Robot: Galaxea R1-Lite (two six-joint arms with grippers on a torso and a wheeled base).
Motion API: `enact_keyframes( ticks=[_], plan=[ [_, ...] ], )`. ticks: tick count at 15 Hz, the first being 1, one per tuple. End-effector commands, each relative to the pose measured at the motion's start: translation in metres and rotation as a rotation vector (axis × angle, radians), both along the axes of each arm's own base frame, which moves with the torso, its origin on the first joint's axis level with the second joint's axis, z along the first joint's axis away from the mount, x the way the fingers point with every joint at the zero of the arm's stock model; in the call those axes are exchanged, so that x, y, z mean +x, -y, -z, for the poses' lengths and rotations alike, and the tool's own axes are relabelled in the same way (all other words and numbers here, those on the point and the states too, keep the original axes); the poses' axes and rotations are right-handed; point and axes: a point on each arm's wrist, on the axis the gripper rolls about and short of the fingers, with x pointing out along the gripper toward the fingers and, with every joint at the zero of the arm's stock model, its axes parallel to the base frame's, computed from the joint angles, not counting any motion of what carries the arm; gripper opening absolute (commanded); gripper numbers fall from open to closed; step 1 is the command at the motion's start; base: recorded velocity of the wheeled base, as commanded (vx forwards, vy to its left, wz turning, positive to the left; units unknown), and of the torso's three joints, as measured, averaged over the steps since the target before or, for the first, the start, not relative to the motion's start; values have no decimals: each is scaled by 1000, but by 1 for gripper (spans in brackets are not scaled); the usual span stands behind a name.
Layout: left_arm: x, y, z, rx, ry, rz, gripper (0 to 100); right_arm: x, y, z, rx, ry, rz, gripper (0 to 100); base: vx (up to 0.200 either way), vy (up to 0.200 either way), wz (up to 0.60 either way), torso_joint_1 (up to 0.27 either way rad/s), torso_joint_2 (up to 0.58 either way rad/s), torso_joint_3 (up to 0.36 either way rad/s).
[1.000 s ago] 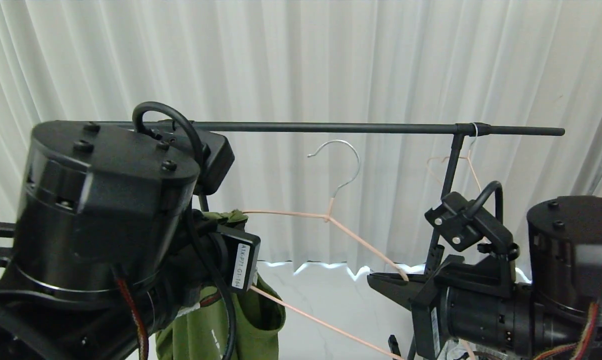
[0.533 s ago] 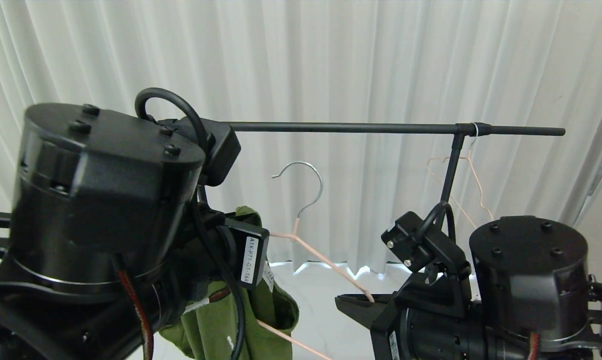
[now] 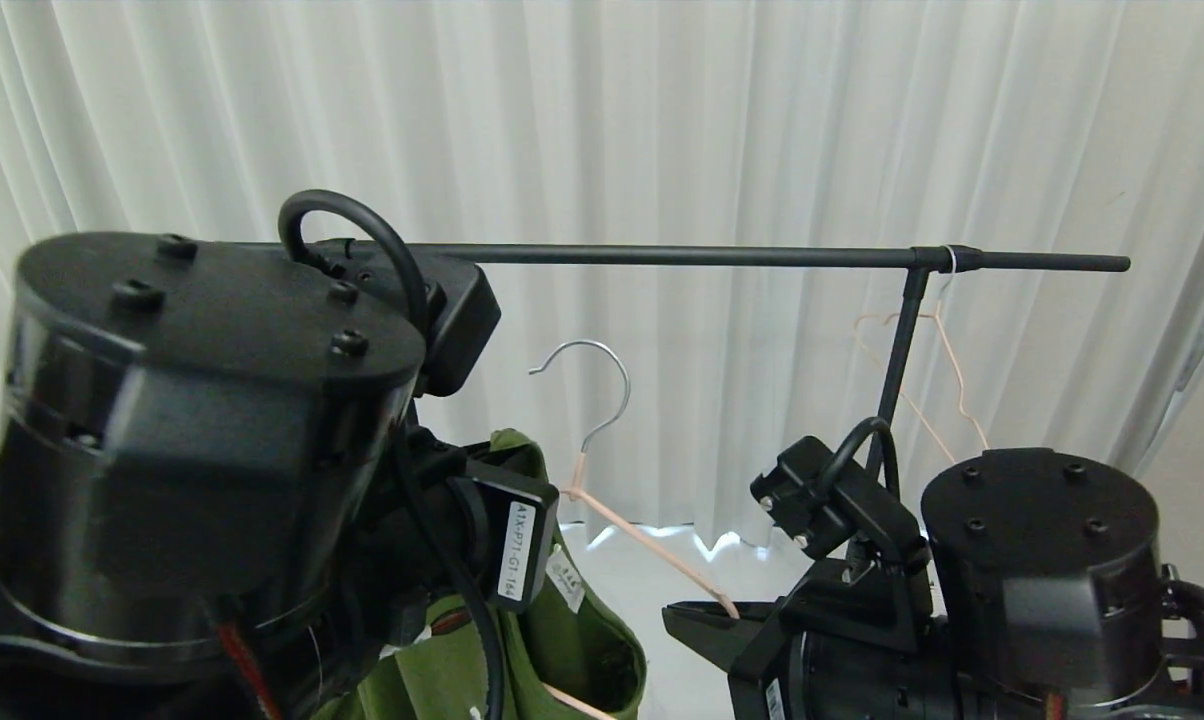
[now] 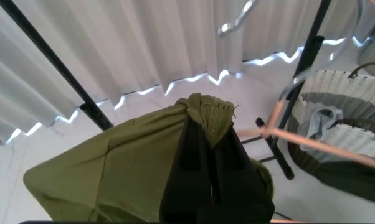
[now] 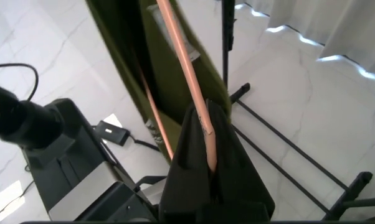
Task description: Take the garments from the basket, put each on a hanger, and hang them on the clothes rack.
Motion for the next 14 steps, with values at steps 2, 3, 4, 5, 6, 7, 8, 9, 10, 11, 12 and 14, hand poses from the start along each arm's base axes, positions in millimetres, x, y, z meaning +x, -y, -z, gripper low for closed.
enact_keyframes(
  ticks=[2, 3, 4, 5, 6, 7, 8, 9, 10, 11, 12, 14],
  plan=[
    [-8, 1, 3, 5, -5, 31, 0, -3, 6, -9, 36, 10, 13, 0, 0, 0, 0, 0, 0, 0],
    [-12, 2, 4, 10, -7, 48, 0, -3, 9, -13, 47, 15, 14, 0, 0, 0, 0, 0, 0, 0],
    [-16, 3, 4, 9, -7, 63, 0, -4, 11, -15, 56, 20, 17, 0, 0, 0, 0, 0, 0, 0],
    [-17, 3, 5, 11, -8, 70, 0, -3, 13, -18, 66, 25, 23, 0, 0, 0, 0, 0, 0, 0],
    [-18, 4, 5, 11, -8, 77, 0, -3, 15, -21, 75, 31, 26, 0, 0, 0, 0, 0, 0, 0],
    [-19, 5, 4, 10, -7, 81, 0, -3, 16, -22, 80, 31, 28, 0, 0, 0, 0, 0, 0, 0],
    [-20, 5, 4, 12, -6, 83, 0, -3, 16, -24, 92, 38, 27, 0, 0, 0, 0, 0, 0, 0],
    [-20, 5, 4, 12, -5, 85, 0, -3, 15, -24, 102, 43, 27, 0, 0, 0, 0, 0, 0, 0],
    [-22, 5, 3, 10, -1, 91, 0, -2, 14, -28, 137, 58, 19, 0, 0, 0, 0, 0, 0, 0],
    [-24, 5, 2, 7, 1, 102, 0, -2, 14, -29, 141, 64, 18, 0, 0, 0, 0, 0, 0, 0],
    [-25, 6, 2, 10, 2, 107, 0, -3, 15, -30, 142, 64, 18, 0, 0, 0, 0, 0, 0, 0],
    [-28, 7, 1, 6, 5, 117, 100, -4, 17, -33, 153, 70, 18, 0, 0, 0, 0, 0, 0, 0]
  ],
)
